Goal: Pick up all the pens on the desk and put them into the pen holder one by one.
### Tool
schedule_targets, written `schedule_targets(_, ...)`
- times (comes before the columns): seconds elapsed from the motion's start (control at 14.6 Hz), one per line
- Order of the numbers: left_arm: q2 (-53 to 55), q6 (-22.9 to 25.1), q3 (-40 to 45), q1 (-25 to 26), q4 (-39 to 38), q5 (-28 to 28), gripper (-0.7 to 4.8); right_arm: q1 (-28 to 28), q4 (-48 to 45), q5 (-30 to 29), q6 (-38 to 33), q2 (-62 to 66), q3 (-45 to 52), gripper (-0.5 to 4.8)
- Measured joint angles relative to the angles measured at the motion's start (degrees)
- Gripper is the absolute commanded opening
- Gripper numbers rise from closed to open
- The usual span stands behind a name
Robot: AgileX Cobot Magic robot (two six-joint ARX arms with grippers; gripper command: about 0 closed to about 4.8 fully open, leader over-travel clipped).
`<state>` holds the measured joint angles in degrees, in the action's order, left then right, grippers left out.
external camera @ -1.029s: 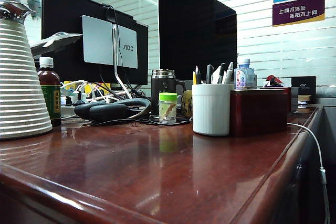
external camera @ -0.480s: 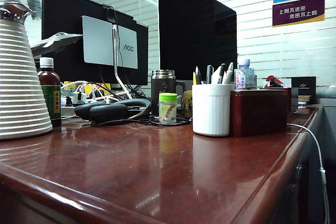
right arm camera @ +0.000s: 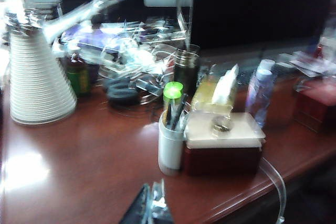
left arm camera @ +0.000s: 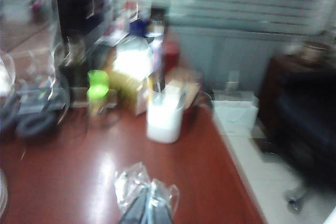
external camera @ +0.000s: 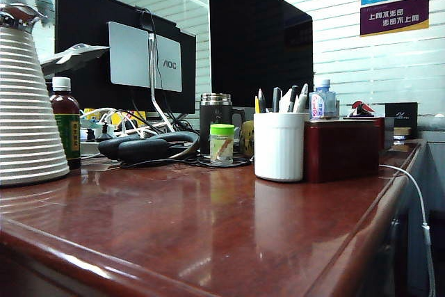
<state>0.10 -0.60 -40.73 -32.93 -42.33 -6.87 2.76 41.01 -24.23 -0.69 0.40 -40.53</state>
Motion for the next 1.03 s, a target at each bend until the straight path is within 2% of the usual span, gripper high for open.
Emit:
schedule_targets(0.07, 0.3, -2.2, 4.9, 0.0, 2.5, 0.1, -0.05, -0.2, -1.0, -0.4, -1.2, 0.3, 3.0, -0.07)
schedule_targets(0.14, 1.1, -4.5, 9.8, 0.1, 4.8, 0.1, -0.05, -0.1, -6.4, -0.4, -3.0, 1.4, 7.6, -0.07)
schedule_targets(0.27, 2.2, -5.6, 22.4, 0.0, 23.4, 1.4, -0.05, -0.1, -23.8, 1.1, -6.1, 1.3, 18.0, -0.07)
schedule_targets(0.34, 2.4, -5.7, 27.4, 0.0, 31.7, 3.1, -0.05, 0.0, -29.0, 1.2, -7.6, 1.4, 22.4, -0.07)
schedule_targets(0.41, 2.4, -5.7, 32.2, 0.0, 35.9, 3.4, -0.05, 0.0, -29.9, 1.8, -8.3, 1.4, 26.1, -0.07)
schedule_targets(0.82, 2.4, -8.3, 40.3, 0.0, 37.7, 1.9, -0.06, 0.0, -31.3, 5.1, -9.5, 0.6, 35.6, -0.07)
schedule_targets(1.03, 2.4, -8.2, 40.3, 0.0, 35.6, 1.9, -0.05, 0.0, -32.5, 5.7, -9.5, -0.2, 40.1, -0.07)
